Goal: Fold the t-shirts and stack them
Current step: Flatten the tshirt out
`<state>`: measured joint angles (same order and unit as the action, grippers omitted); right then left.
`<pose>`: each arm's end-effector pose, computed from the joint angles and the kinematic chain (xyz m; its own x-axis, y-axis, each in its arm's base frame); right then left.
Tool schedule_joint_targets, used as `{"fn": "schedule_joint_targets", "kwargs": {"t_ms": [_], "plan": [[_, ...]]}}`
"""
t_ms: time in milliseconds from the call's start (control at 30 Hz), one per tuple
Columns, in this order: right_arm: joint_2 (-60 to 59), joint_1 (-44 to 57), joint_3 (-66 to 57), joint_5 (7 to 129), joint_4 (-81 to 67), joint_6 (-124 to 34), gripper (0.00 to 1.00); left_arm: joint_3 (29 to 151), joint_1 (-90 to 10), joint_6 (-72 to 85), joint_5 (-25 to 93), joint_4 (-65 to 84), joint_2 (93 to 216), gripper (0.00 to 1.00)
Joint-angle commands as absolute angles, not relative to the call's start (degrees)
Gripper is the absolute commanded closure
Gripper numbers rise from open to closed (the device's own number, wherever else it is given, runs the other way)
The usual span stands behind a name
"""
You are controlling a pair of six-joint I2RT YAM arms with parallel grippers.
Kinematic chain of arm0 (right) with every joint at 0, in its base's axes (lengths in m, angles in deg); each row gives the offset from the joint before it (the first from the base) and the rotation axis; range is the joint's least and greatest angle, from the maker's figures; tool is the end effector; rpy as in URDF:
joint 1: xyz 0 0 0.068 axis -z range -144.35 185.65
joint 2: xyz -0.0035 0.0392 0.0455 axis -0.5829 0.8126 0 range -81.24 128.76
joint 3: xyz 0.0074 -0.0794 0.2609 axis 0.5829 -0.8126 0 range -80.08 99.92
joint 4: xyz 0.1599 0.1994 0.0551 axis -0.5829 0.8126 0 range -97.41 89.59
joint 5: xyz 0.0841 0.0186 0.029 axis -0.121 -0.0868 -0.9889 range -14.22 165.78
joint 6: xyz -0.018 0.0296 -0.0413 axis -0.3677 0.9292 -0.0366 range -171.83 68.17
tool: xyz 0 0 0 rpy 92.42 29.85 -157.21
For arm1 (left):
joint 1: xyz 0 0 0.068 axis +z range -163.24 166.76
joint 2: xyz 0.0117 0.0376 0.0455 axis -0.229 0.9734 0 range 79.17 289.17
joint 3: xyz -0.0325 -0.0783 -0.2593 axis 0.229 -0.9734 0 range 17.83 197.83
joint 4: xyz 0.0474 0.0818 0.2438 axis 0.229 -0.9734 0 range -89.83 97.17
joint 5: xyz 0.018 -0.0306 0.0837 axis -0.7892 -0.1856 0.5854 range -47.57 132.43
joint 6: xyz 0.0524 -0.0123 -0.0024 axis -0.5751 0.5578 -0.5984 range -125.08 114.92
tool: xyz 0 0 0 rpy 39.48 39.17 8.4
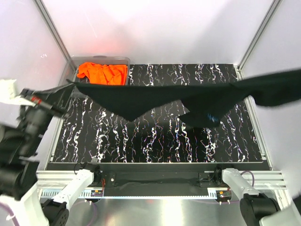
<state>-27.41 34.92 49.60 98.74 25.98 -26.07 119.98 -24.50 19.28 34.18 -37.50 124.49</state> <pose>-0.0553 -0.0146 0.6509 0.7279 0.4094 -0.5500 -0.0448 0.8288 0.5577 0.0235 -0.0098 0.5621 0.0516 -0.4266 -0.9030 0.3865 0.8422 -0.3758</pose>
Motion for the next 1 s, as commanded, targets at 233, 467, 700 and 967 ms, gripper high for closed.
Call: {"fn": "schedule_joint_targets", "kwargs": {"t_ms": [233,467,700,967], "plan": [[-26.9,35.2,51.5,98.5,21.9,-27.1,1.0,131.2,-26.8,16.9,37.7,-39.6,126.9,1.0],[-18.9,35.2,46.8,98.6,19.2,-30.8,1.0,128.9,-26.8,13.1,41.2,-39.2,135.9,1.0],[-9.4,35.2,26.1,99.5,1.5,-36.8,1.0,117.1,-26.8,7.0,47.1,-27.8,149.3,1.0],[10.6,35.3,15.5,96.0,-17.6,-37.7,1.0,113.4,-26.7,-0.3,54.2,-13.8,168.6,1.0]]}}
